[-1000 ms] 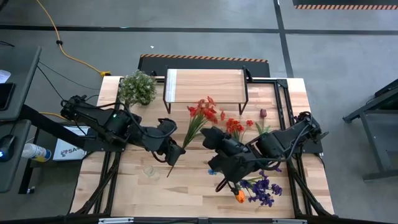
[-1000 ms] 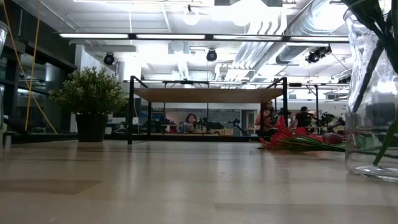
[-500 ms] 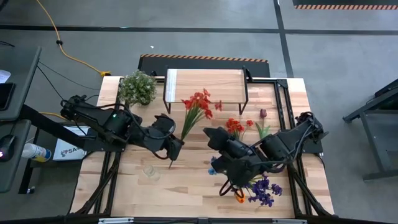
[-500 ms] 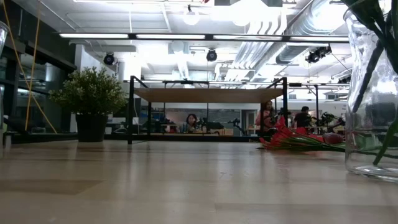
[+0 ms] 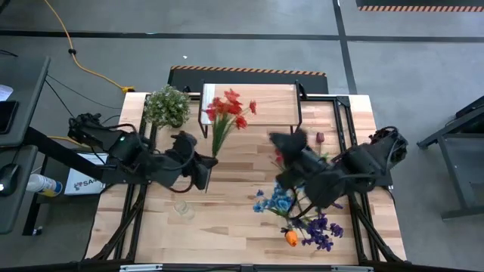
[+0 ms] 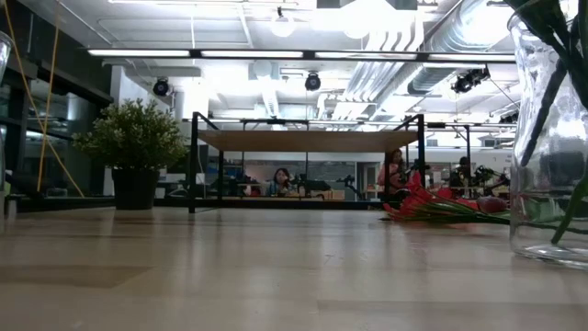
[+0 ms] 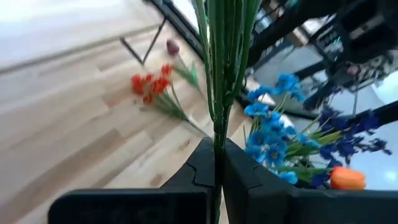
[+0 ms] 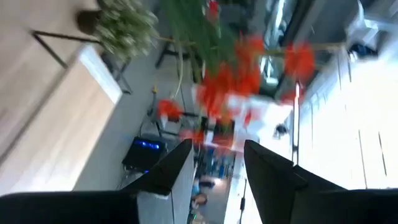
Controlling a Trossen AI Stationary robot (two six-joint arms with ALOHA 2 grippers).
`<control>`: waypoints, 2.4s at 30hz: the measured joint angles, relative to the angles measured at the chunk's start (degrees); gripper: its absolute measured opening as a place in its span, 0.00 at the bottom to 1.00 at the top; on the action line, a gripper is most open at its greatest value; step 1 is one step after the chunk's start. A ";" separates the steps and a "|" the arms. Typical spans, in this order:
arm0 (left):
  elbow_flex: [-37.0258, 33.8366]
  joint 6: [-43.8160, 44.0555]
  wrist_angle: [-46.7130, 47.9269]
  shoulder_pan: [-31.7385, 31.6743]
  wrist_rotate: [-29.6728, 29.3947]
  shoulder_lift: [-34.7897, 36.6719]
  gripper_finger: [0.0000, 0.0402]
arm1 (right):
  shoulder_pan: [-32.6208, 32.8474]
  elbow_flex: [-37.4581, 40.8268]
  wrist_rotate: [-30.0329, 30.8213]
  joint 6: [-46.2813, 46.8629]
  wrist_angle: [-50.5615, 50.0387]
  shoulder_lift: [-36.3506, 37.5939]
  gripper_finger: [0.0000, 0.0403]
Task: Pick and place flowers into a vace then onto a shelf
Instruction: Put the bottom orange flowers into the left transparent vase
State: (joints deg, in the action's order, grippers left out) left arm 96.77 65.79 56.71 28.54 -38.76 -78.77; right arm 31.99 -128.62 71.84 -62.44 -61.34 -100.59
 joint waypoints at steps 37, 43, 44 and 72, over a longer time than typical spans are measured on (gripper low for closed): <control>-2.92 -2.52 0.55 35.78 -48.58 1.01 0.10 | 0.07 0.00 12.40 34.67 -0.52 18.16 0.33; -5.54 -2.21 0.46 35.71 -48.17 1.01 0.10 | 0.04 0.00 2.85 42.96 -2.42 18.16 0.33; -5.94 -1.93 0.50 35.73 -47.80 1.01 0.10 | 0.07 0.00 0.79 44.57 -3.58 18.16 0.33; -19.54 14.32 5.43 37.70 -43.56 1.01 0.10 | 0.07 0.00 -33.43 70.07 -14.54 23.36 0.33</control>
State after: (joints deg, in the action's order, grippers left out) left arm 77.23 80.11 62.14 66.24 -82.32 -77.76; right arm 32.05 -128.62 38.40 7.63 -75.88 -77.23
